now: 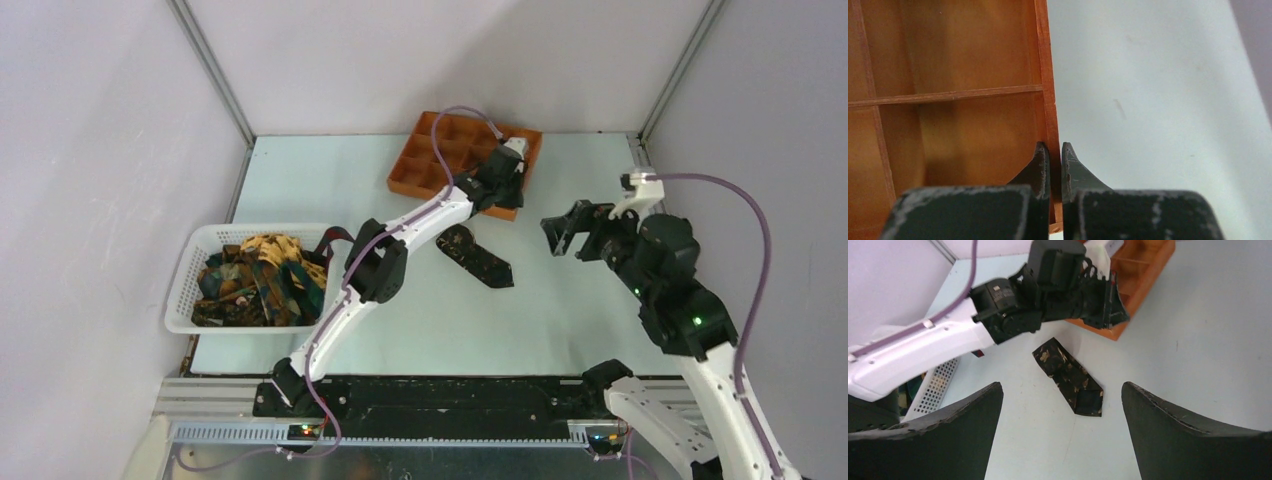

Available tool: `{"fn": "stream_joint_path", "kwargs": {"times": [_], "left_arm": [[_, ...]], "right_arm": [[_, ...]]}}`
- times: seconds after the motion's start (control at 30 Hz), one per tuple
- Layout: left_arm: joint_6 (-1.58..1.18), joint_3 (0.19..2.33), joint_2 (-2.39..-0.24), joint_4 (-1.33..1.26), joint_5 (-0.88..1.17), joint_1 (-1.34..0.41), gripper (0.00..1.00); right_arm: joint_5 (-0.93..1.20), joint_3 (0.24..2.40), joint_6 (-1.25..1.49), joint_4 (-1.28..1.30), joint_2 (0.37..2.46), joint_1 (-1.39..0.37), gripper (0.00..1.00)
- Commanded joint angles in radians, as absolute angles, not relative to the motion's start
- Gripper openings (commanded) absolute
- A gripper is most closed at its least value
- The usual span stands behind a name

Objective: Roll the ties
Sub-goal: Move the storage box to the center of the board.

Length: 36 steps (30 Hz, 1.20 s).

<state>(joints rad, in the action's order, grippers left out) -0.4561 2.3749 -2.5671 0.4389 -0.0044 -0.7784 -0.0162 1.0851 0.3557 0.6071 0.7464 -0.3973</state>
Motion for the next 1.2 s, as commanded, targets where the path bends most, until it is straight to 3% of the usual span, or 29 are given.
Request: {"fn": "stream_joint_path", "kwargs": {"times": [0.0, 0.47, 1.17], "left_arm": [[-0.452, 2.464, -2.582, 0.071, 0.179, -0.848, 0.00], [-0.498, 2.470, -2.632, -0.124, 0.344, -1.058, 0.00], [-0.398, 1.852, -2.278, 0.115, 0.135, -1.174, 0.00]], "right_arm": [[-0.038, 1.088, 0.366, 0.622, 0.679, -0.378, 0.91], [0.002, 1.093, 0.367, 0.640, 0.603, -0.370, 0.91], [0.057, 1.061, 0.386, 0.638, 0.615, -0.370, 0.91]]}}
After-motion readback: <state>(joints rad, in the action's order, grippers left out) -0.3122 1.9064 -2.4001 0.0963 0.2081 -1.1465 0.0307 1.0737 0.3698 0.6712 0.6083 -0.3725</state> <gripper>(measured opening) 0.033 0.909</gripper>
